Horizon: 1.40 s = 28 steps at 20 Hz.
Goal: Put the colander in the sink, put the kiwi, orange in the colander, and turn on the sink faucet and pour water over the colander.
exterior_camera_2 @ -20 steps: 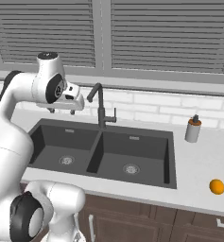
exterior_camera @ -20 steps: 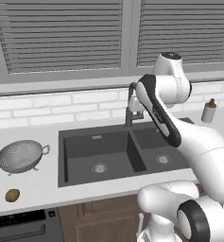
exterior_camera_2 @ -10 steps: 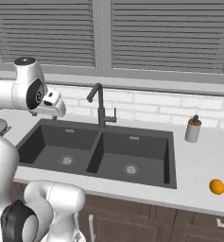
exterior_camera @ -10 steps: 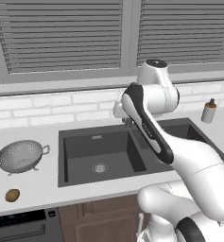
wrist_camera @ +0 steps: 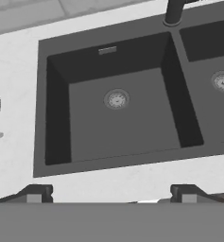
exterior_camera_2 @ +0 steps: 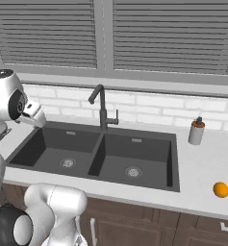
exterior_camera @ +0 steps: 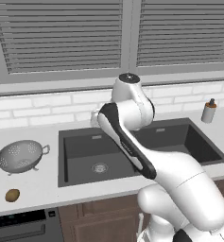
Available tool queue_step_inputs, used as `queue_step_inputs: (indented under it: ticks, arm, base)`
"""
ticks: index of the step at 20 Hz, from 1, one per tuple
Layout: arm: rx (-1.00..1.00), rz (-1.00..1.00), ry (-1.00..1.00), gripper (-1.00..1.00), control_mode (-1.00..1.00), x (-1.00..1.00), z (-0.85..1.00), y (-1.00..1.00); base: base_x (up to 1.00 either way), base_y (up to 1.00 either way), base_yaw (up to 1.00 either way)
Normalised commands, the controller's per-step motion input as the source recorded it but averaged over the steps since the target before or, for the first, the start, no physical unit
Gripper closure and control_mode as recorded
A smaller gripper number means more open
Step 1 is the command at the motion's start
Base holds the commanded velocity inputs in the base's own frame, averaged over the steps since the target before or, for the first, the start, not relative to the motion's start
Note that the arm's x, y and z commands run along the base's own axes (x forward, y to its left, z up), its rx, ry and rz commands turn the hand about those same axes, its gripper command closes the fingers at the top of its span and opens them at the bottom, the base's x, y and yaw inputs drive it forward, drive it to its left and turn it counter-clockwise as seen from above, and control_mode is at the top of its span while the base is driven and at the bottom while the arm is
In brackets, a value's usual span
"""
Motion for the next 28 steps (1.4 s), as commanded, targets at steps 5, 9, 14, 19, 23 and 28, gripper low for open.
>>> queue_step_inputs:
  ticks: [5,9,14,19,23,28]
  arm:
    - [0.00,-0.01,0.03,-1.00,-1.00,0.00,-0.54,0.57]
    - [0.04,0.00,0.00,-1.00,-1.00,0.00,-0.58,0.54]
    - [0.08,-0.04,0.00,-1.00,-1.00,0.00,-0.43,0.64]
    - [0.09,-0.04,0.00,-1.00,-1.00,0.00,-0.07,0.54]
    - [0.07,0.00,0.00,-1.00,-1.00,0.01,0.00,0.54]
    - [0.04,0.00,0.00,-1.00,-1.00,0.06,-0.01,0.56]
  base:
    - [0.00,0.00,0.00]
    - [0.00,0.00,0.00]
    - [0.00,0.00,0.00]
    - [0.00,0.00,0.00]
    - [0.00,0.00,0.00]
    - [0.00,0.00,0.00]
